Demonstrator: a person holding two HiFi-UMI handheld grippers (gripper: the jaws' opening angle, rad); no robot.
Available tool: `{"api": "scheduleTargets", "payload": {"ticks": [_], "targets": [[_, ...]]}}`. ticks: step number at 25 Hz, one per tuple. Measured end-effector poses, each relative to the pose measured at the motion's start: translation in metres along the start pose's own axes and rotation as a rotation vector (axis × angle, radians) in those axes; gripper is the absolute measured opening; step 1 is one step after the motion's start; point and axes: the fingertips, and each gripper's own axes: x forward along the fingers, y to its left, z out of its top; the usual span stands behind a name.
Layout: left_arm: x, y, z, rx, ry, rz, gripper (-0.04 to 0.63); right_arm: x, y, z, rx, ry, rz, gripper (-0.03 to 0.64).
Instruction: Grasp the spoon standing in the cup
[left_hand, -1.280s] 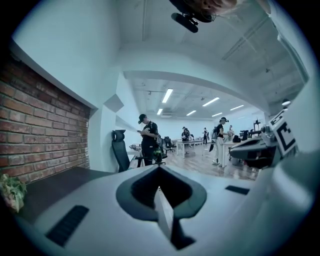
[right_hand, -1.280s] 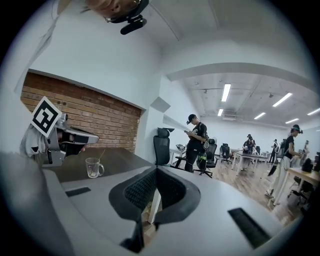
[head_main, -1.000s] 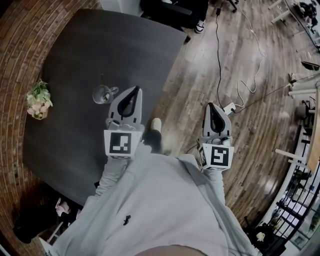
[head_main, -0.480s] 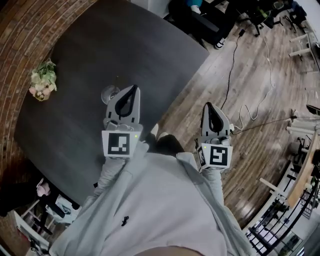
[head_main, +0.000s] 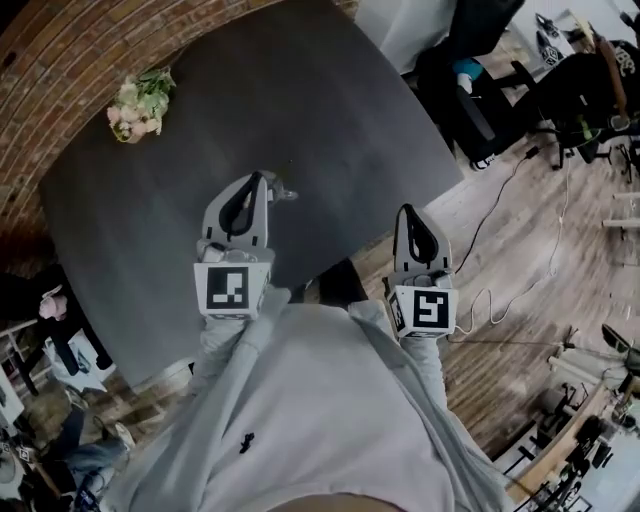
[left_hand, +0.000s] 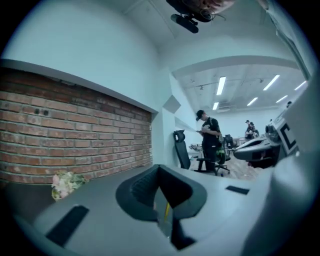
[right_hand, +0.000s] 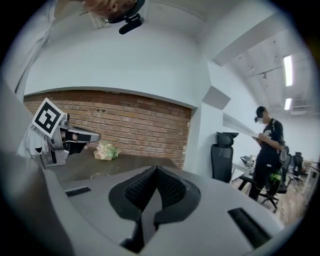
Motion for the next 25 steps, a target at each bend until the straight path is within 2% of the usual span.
{"api": "scheduleTargets", "payload": {"ticks": [5, 12, 20, 25], "targets": [[-0.006, 0.028, -0.003, -0.058, 0.025, 0.200, 0.018, 0.055, 0.005, 0.018, -0.037, -0.038, 0.185, 0.015], [-0.025, 0.046, -0.006, -0.082, 0.070, 0.470, 0.018, 0.120, 0.029, 0.032, -0.050, -0.098, 0.473, 0.017], [-0.039, 0.047, -0.007, -0.078, 0.096, 0.638, 0.018, 0.150, 0.057, 0.046, -0.077, -0.145, 0.692, 0.015], [-0.047, 0.047, -0.007, -0.095, 0.099, 0.709, 0.018, 0.157, 0.065, 0.053, -0.060, -0.156, 0.763, 0.017]]}}
